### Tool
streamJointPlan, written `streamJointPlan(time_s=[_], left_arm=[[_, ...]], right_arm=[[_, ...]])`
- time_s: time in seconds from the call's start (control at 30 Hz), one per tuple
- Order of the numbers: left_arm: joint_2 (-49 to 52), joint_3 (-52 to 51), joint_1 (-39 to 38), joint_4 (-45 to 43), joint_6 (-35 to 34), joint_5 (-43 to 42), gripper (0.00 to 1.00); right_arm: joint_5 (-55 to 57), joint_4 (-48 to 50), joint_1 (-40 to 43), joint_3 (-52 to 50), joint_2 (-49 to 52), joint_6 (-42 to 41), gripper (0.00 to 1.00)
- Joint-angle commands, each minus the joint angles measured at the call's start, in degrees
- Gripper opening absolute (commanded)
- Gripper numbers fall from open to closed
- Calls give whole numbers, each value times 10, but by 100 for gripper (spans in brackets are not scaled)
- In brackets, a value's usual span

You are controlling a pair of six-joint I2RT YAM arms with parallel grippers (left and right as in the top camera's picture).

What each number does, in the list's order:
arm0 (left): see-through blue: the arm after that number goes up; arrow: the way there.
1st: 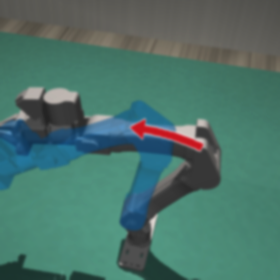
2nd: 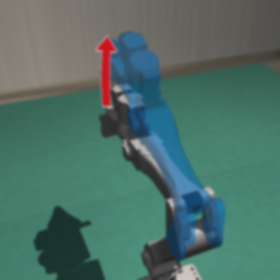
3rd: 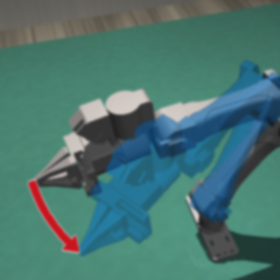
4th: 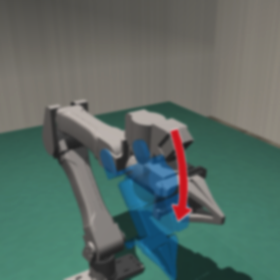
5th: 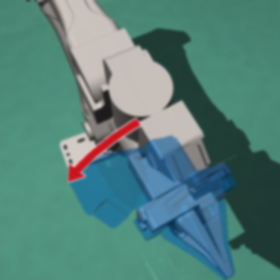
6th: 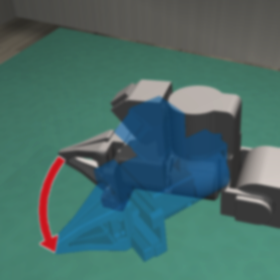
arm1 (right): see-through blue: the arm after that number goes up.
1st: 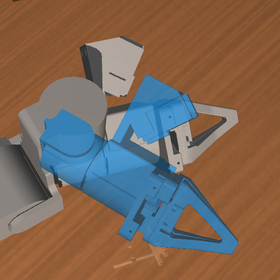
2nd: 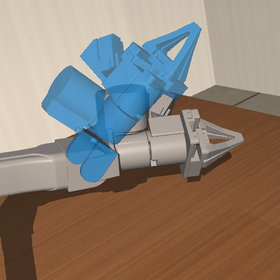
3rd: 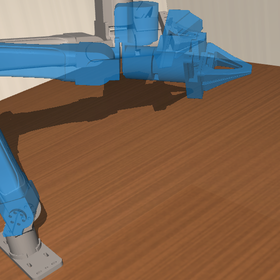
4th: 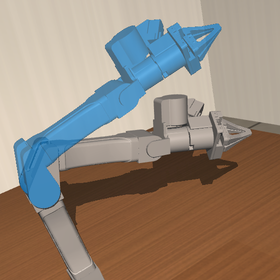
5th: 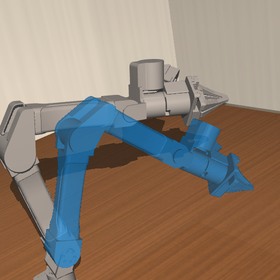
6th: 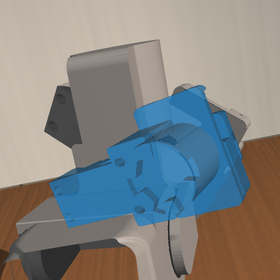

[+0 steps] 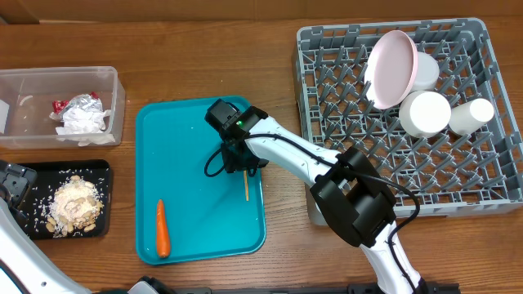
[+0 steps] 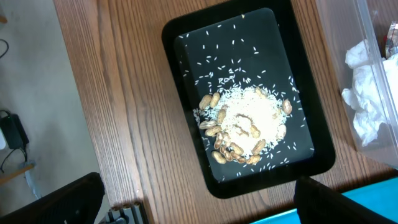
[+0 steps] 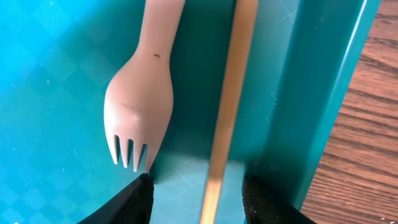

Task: Sort waste into correct bins and load items into the dishwasher rack
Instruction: 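Lower the right gripper and close it on the chopstick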

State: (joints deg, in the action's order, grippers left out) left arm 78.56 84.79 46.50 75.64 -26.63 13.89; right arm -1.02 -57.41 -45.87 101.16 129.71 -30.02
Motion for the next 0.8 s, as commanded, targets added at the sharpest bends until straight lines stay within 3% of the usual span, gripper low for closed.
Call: streamJointPlan(time_s=[0.0,0.63,0.77], left_arm=[[2,12,1,0,-6,-2,100],[2,12,1,0,-6,-2,100],[2,12,1,0,-6,-2,100]], right_arm=[[10,6,-9,-7,-13,-5,46],[49,-3,-43,-7,21,-28,43],[54,-8,-42,-7,21,-30,35]])
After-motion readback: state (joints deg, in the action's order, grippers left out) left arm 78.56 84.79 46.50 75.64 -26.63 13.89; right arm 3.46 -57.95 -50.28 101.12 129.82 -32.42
